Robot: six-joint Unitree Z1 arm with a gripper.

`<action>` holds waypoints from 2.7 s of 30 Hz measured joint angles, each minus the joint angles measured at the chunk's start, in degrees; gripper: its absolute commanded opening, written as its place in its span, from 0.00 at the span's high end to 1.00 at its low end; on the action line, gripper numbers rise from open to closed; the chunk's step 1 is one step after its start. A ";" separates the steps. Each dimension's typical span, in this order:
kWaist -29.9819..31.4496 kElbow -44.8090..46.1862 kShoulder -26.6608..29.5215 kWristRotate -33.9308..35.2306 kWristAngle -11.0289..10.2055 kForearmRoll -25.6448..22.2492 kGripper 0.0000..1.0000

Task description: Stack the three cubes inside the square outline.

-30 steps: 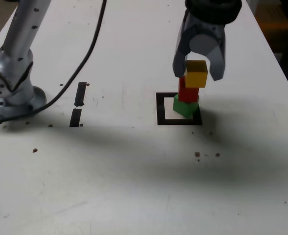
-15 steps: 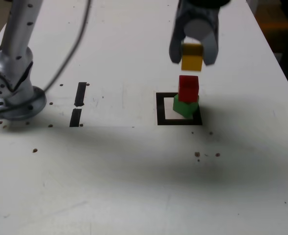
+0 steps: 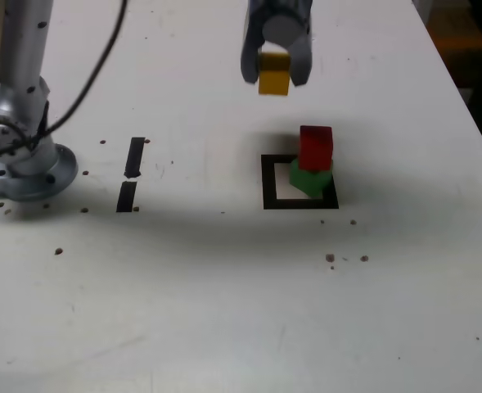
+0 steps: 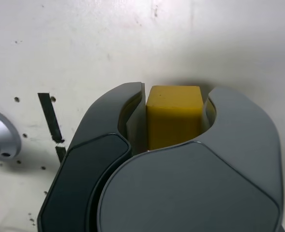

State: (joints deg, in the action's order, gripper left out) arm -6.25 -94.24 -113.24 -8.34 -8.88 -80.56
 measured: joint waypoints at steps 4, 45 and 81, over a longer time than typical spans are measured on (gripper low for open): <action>-1.79 6.00 -0.23 -1.02 0.80 6.90 0.75; 16.46 -13.77 -2.57 6.69 4.79 -10.67 0.06; 14.95 -5.67 -6.51 8.43 3.54 -1.61 0.71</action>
State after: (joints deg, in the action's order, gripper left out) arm 8.71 -99.91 -119.74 0.09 -5.34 -82.17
